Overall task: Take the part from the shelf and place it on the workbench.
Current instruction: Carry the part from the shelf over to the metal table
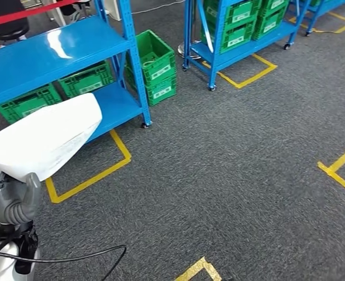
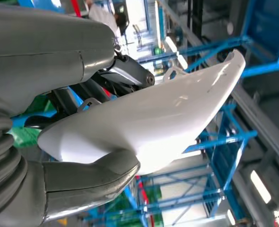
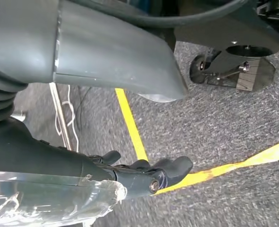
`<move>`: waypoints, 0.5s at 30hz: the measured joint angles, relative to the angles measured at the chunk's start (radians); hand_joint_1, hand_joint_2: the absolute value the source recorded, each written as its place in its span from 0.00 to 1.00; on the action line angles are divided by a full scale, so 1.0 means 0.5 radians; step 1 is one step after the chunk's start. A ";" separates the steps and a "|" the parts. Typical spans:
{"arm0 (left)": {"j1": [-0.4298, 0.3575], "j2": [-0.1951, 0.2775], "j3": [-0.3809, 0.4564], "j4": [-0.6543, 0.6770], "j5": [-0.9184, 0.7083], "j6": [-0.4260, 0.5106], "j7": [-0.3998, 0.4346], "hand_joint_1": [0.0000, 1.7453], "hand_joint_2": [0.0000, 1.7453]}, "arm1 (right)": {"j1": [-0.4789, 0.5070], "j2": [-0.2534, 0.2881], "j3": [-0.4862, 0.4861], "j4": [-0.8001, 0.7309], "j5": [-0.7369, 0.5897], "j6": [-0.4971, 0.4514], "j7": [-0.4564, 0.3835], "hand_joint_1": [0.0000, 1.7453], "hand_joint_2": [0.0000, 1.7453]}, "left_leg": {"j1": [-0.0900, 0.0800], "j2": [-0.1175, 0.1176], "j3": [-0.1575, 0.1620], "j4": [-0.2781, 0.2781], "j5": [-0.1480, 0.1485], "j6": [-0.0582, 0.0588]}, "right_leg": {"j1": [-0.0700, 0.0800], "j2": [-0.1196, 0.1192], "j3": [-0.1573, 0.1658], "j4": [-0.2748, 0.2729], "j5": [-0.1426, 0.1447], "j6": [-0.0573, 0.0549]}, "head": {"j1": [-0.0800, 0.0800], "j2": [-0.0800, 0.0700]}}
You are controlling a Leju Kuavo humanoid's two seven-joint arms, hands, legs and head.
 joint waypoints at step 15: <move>-0.049 0.010 0.024 0.002 0.065 -0.078 0.059 1.00 1.00 | 0.009 0.000 0.000 0.000 -0.003 0.009 -0.009 0.00 0.00 | 0.022 -0.027 0.148 -0.409 0.259 0.085 | 0.001 0.009 -0.258 0.411 -0.179 0.116 | 0.024 0.000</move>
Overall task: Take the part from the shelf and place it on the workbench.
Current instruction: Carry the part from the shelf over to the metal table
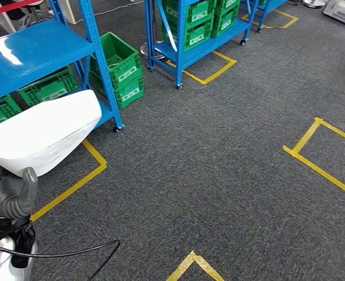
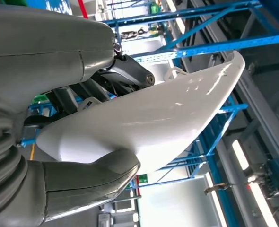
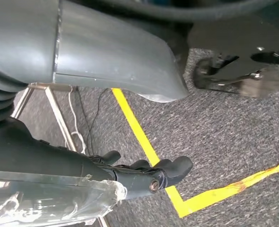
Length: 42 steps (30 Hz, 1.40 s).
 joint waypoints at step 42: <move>-0.058 -0.038 0.019 0.052 0.043 0.092 0.090 1.00 1.00 | -0.008 0.002 0.002 -0.001 -0.026 0.031 0.026 0.00 0.00 | -0.018 0.240 0.029 -0.006 -0.020 -0.076 | 0.011 -0.098 0.204 -0.373 0.169 -0.063 | 0.000 0.000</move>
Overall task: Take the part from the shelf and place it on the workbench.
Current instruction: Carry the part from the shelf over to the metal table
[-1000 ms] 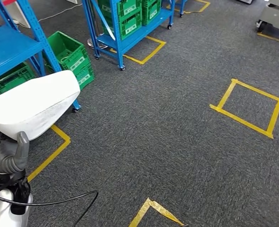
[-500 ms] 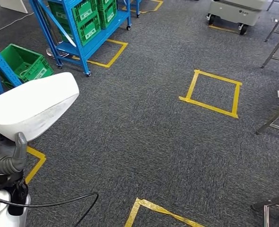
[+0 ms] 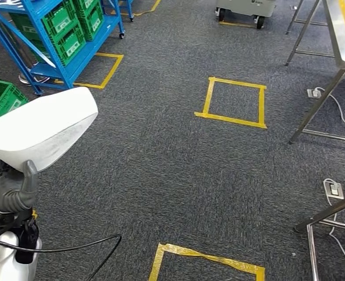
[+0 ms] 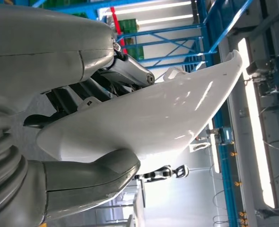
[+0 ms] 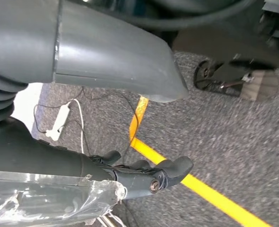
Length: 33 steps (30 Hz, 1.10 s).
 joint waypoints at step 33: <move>-0.006 0.009 -0.009 0.003 -0.051 0.032 -0.007 1.00 1.00 | 0.000 -0.016 -0.044 0.001 -0.159 0.027 -0.150 0.00 0.00 | 0.020 -0.054 0.019 0.006 -0.040 -0.023 | -0.038 0.031 -0.031 0.013 0.017 0.007 | -0.011 0.000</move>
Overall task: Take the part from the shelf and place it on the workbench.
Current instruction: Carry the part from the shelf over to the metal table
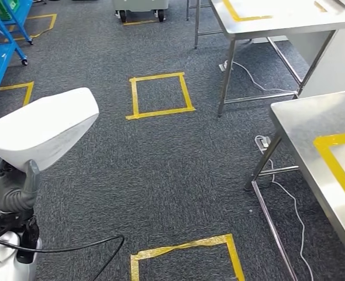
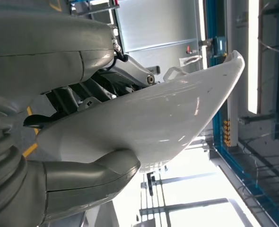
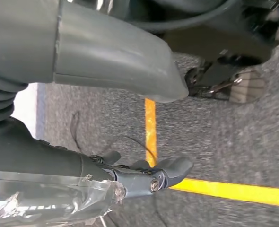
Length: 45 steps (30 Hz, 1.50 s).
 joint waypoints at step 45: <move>0.002 0.000 -0.030 0.002 -0.093 0.128 0.068 1.00 1.00 | 0.008 -0.026 -0.014 0.005 -0.037 -0.004 0.048 0.00 0.00 | -0.005 -0.346 -0.067 0.021 0.041 0.069 | 0.003 0.362 -0.033 -0.028 0.044 0.031 | -0.024 0.000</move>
